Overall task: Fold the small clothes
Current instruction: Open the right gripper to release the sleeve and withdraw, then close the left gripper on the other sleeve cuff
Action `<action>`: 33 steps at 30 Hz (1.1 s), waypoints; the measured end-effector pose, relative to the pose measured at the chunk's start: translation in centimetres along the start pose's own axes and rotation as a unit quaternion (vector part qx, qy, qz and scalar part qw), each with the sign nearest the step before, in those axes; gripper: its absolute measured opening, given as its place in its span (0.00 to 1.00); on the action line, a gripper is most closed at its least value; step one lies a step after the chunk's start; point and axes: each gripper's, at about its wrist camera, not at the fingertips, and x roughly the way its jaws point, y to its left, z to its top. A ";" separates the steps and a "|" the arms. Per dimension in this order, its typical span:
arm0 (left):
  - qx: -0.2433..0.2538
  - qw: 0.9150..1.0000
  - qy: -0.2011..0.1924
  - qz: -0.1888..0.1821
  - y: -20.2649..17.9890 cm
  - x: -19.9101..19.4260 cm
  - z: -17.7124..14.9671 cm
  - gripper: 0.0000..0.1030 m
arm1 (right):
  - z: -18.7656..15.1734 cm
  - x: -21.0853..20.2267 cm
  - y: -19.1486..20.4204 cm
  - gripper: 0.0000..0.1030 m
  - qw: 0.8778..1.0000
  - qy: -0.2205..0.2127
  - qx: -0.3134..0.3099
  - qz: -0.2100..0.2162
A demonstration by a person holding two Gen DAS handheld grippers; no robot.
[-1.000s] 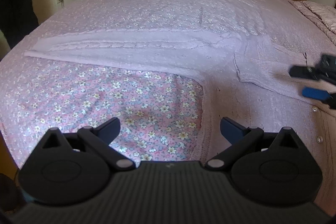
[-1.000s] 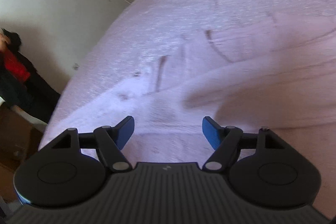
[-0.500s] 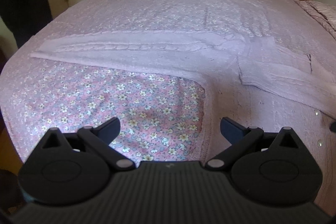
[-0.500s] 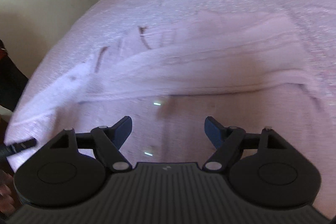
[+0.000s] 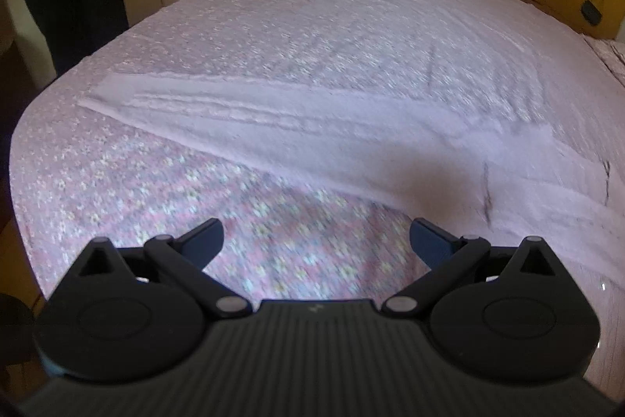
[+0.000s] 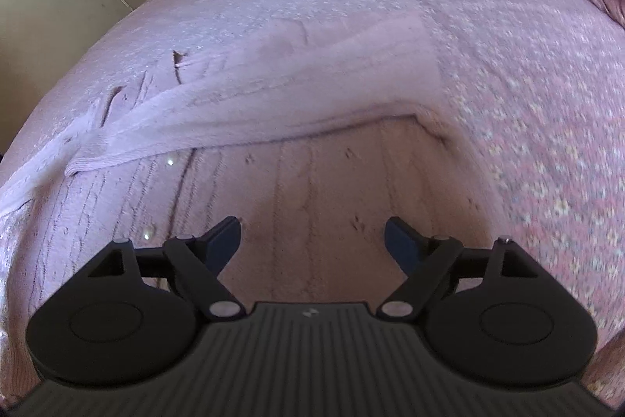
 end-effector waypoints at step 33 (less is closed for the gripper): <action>-0.129 0.990 0.007 0.055 8.0 12.7 6.7 1.00 | -1.7 0.8 1.2 1.00 1.000 -0.026 -0.012 -0.010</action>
